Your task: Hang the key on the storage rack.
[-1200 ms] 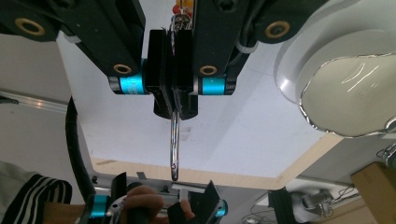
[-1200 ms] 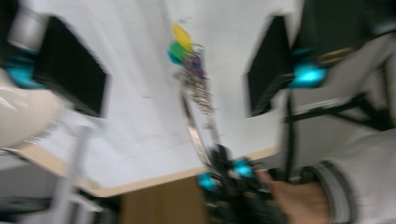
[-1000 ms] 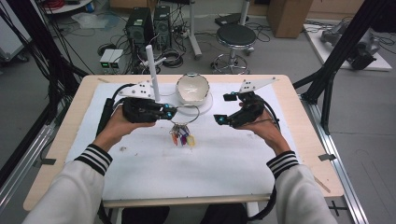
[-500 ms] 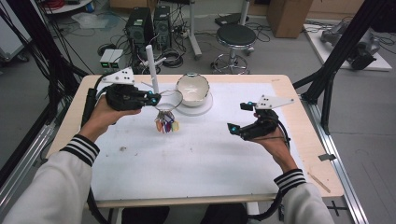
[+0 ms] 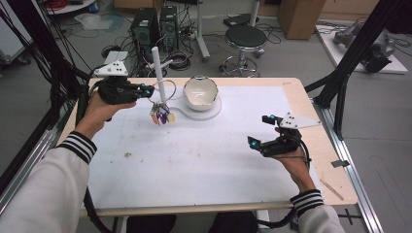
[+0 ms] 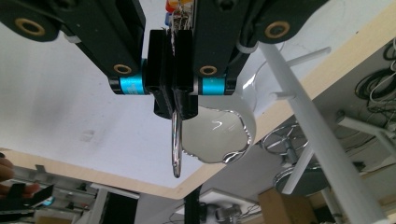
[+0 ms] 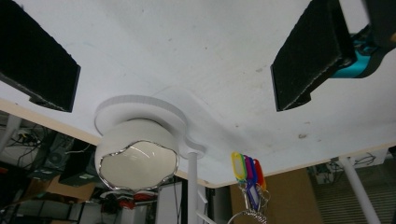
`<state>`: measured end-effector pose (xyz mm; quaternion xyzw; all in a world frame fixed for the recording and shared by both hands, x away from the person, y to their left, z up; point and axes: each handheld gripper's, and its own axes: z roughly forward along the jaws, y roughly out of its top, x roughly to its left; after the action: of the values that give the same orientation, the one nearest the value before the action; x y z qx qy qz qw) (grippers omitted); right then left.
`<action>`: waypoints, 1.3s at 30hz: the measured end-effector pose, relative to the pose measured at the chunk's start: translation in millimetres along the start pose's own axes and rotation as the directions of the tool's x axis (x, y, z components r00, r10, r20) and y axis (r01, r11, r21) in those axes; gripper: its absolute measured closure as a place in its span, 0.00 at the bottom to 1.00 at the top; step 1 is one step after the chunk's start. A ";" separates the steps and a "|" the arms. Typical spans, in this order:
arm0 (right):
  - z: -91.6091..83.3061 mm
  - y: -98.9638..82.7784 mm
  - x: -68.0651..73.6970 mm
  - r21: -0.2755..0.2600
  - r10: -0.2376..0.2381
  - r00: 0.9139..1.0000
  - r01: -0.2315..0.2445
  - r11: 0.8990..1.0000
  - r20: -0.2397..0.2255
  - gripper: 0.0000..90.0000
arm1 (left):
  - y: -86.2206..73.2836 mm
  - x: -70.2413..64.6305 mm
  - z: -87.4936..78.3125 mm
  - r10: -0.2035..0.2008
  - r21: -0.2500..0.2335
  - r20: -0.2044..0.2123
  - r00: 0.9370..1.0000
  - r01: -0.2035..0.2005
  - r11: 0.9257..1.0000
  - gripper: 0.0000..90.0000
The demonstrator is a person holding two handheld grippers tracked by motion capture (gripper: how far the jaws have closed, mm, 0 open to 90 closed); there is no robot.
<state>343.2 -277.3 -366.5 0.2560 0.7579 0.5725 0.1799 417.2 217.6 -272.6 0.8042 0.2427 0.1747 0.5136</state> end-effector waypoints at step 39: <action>-13.1 -71.9 0.6 -0.102 0.054 0.988 -0.039 0.994 0.147 0.01 | -29.4 50.8 28.4 -0.126 0.080 -0.154 0.980 0.140 0.987 0.97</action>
<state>322.2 -302.4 -431.9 0.3066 0.7069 0.5924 0.2351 467.7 236.0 -309.5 0.7935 0.3411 0.1879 0.4677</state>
